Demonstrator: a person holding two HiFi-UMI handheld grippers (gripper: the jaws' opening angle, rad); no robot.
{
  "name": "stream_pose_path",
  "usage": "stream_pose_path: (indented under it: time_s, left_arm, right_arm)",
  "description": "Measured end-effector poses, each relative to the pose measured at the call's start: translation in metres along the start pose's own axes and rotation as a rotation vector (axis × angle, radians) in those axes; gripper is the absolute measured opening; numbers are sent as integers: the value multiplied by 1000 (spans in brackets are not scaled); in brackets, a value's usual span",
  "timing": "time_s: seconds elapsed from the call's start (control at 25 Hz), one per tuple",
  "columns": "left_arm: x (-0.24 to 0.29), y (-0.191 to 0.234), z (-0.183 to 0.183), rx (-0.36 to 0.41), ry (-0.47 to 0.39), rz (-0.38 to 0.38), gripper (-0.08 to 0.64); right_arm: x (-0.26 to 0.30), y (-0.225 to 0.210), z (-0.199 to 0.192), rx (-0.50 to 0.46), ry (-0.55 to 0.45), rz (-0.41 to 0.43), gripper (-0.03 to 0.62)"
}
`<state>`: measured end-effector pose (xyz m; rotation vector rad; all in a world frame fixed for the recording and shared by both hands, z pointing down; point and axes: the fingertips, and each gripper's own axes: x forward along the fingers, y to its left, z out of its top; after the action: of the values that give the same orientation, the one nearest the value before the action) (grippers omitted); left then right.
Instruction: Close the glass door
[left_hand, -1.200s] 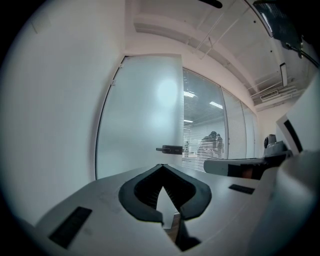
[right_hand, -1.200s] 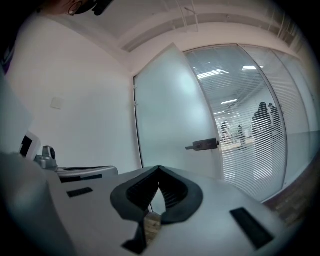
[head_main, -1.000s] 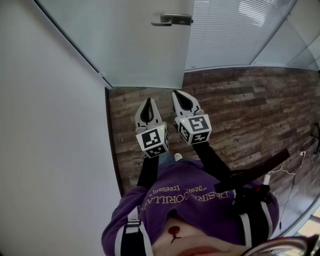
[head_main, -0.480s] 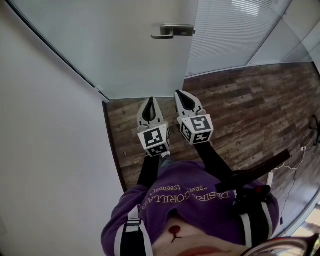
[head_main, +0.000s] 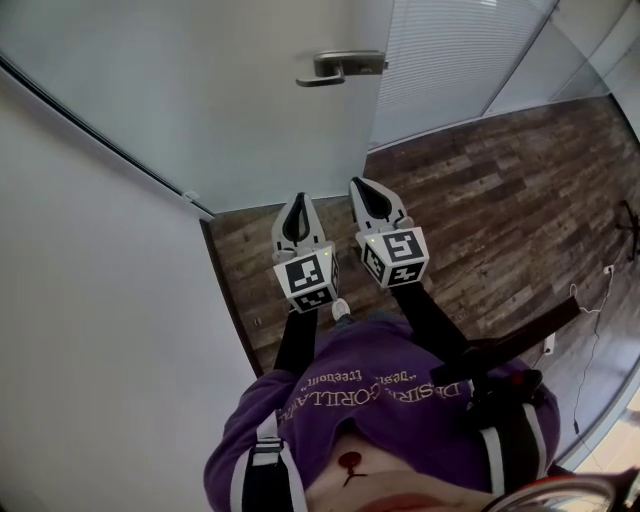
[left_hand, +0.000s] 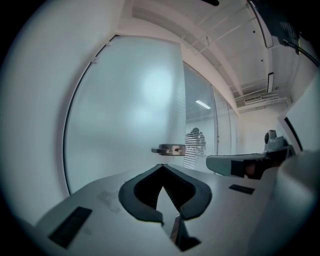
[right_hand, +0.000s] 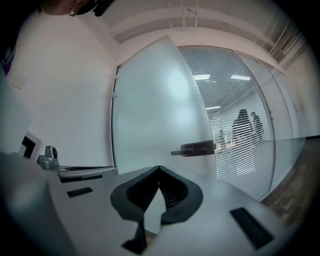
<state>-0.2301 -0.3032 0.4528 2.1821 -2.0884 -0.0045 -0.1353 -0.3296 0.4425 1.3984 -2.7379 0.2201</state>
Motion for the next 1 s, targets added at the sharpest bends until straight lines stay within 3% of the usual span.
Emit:
stream_pose_path:
  time_s: [0.28, 0.52, 1.0]
  left_arm:
    - [19, -16, -15, -1, 59, -61, -9]
    - [43, -17, -17, 11, 72, -55, -9]
    - [132, -39, 4, 206, 138, -108, -2]
  right_arm:
    - [2, -21, -12, -2, 37, -66, -9]
    - [21, -36, -14, 11, 42, -51, -9]
    - [77, -94, 23, 77, -9, -8, -9]
